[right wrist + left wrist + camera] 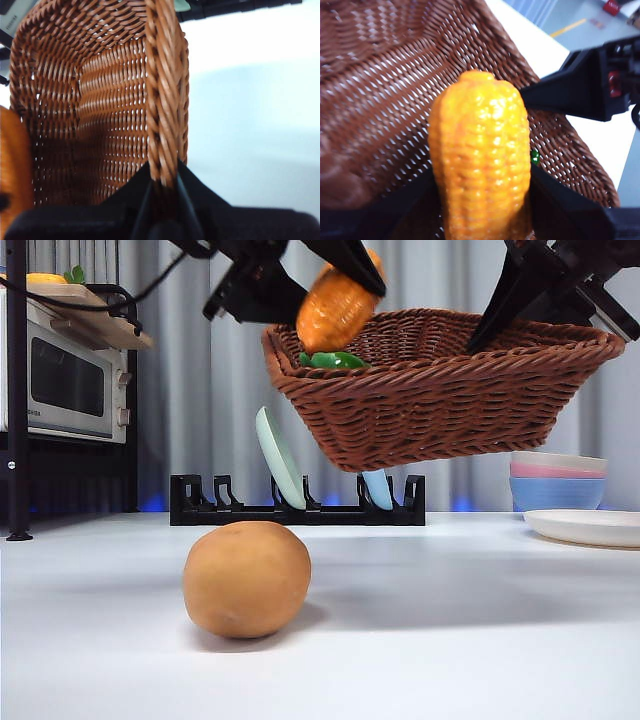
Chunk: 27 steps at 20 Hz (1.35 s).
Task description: Pick up the basket,pick up the corn from the table,pick up the potato from the table,pick up the cucumber from the table,put all items into the basket
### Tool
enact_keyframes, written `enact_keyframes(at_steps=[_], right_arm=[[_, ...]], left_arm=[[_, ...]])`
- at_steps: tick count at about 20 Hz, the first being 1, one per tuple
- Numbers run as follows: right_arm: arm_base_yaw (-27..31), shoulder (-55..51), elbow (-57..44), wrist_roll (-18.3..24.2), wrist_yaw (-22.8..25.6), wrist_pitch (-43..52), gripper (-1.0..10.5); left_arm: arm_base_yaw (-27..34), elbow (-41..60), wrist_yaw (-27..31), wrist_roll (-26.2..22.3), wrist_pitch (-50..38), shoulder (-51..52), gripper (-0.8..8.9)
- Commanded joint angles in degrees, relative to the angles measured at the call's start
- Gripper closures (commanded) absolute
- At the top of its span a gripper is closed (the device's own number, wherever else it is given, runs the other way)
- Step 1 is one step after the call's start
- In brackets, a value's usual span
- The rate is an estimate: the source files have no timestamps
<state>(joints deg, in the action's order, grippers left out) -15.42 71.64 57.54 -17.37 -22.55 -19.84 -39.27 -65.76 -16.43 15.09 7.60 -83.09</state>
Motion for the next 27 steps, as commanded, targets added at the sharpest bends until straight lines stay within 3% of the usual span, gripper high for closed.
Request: enact_keyframes(at_steps=[1,3,4,6,11,17,23,27], right_arm=[[-0.2,0.0,0.2,-0.8,-0.9,0.8,9.6],[-0.2,0.0,0.2,-1.0,-1.5,0.8,9.6],[-0.5,0.0,0.2,-1.0,-1.5,0.7,9.6],[-1.1,0.0,0.2,-1.2,-1.5,0.7,9.6],[-2.4,0.0,0.2,-1.2,-1.5,0.5,9.6],[-2.0,0.0,0.2,-1.2,-1.1,1.4,9.6],[1.1,0.0,0.2,-1.2,-1.1,5.2,9.6],[3.6,0.0,0.3,-1.3,-1.2,6.2,9.6]], left_arm=[[-0.7,0.4,0.7,0.3,-1.1,-0.4,6.58],[-1.4,0.4,4.2,0.3,-1.2,-0.4,3.8],[-1.5,0.4,6.6,0.3,-1.0,-0.4,3.26],[-1.5,0.4,9.1,0.3,-0.2,-0.4,3.22],[-1.5,-1.3,7.8,0.3,2.3,1.5,3.22],[-3.1,-10.2,7.4,-4.4,23.8,11.9,3.23],[-5.5,-10.4,9.9,-4.6,47.1,18.4,3.23],[-8.5,-8.0,15.2,-2.6,51.0,17.6,3.23]])
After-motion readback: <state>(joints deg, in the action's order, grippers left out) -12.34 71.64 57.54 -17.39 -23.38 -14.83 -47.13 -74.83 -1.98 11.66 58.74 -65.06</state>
